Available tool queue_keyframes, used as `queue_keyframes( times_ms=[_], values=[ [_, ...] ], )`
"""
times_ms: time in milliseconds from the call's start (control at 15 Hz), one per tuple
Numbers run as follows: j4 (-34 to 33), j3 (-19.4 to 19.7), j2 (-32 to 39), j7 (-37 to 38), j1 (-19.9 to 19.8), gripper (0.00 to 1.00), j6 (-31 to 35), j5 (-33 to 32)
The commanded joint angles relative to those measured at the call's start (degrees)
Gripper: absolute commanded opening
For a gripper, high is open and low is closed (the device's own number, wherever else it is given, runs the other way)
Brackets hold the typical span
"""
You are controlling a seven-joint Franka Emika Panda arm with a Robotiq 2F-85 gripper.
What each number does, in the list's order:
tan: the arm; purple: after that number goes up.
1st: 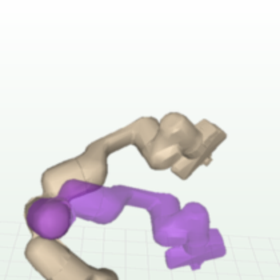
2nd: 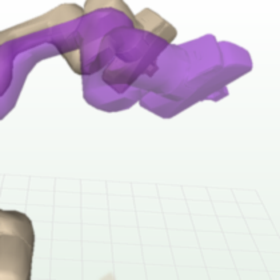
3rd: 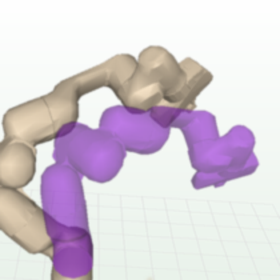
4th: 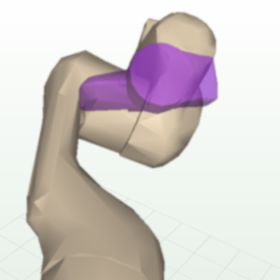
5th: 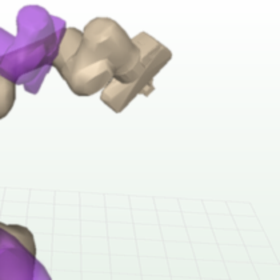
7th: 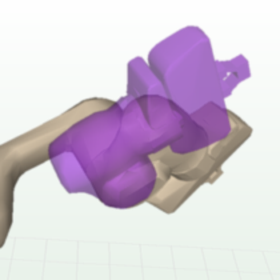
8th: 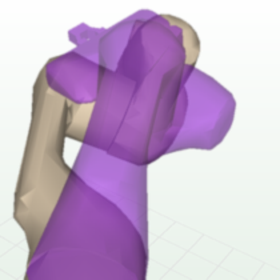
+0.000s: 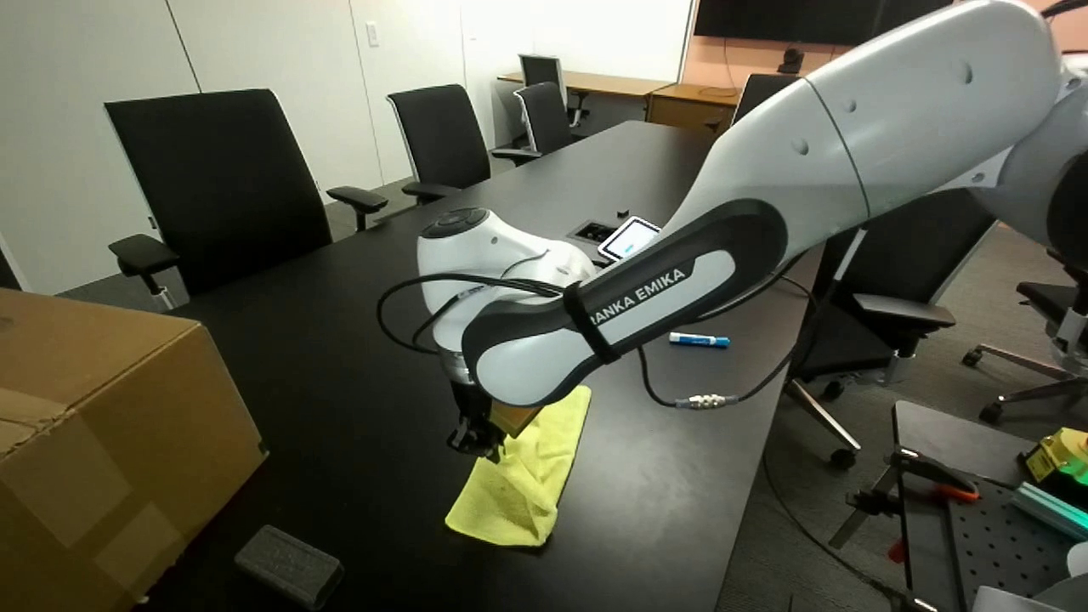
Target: Fold the towel on the table
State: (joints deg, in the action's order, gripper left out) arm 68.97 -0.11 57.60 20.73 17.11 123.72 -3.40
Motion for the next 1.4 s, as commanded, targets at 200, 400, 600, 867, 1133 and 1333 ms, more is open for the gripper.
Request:
queue_keyframes(
  times_ms=[200, 400, 600, 867, 1133, 1333],
  values=[
    [-21.24, 0.85, 10.82, 0.27, 2.42, 0.35, -5.71, -1.02],
    [-27.82, 0.33, 14.27, -0.88, 2.33, 0.44, -9.12, -0.49],
    [-27.88, -0.16, 13.7, -2.01, 1.56, 0.66, -11.42, 0.16],
    [-20.08, -0.75, 7.42, -2.15, -0.44, 0.96, -12.56, 1.22],
    [-8.3, -1.42, -2.17, -2.72, -2.37, 1.0, -11.39, 1.64],
    [-1.23, -1.55, -8.25, -2.18, -3.58, 1.0, -10.74, 1.91]
  ],
)
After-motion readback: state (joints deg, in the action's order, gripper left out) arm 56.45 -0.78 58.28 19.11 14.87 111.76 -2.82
